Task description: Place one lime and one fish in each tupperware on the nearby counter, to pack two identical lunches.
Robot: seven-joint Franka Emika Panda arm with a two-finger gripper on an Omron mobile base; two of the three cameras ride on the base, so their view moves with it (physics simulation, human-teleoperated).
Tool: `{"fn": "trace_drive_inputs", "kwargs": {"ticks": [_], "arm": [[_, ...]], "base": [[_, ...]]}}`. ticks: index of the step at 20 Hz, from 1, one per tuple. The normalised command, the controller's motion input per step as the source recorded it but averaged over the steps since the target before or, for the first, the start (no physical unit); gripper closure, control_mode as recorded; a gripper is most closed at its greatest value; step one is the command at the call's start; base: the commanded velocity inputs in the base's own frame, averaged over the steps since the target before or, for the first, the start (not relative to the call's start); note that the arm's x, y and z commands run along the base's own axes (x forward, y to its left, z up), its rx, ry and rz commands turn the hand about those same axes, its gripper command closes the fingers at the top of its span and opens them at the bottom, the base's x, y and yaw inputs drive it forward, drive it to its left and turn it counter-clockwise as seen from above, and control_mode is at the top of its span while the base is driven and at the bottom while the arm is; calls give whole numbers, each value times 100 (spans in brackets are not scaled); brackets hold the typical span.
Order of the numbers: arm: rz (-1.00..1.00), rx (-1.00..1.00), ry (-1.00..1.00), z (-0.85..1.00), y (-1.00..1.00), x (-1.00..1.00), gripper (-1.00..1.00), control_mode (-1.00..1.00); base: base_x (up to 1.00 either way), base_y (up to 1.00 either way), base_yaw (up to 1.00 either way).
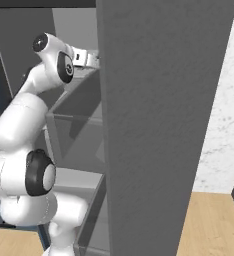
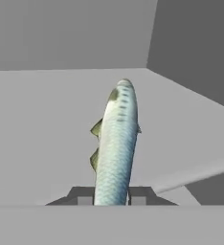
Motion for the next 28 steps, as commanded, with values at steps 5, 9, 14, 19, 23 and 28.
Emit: {"fn": "trace_drive_inputs", "kwargs": {"ticks": [5,9,14,19,23,28], "arm": [[0,-2,-6,-16,66,-100,100,-100],[-7,0,0,-25,37,-100,100,-100],[-13,0,30,-98,7,-100,100,-100],[-6,0,39,-100,-4,-100,100,-100],[0,0,23,-75,1,-75,100,100],[0,0,0,0,0,0,100,100]], "base": [[0,0,0],[0,0,0],[0,0,0],[0,0,0],[-25,14,0],[-40,99,0]]}}
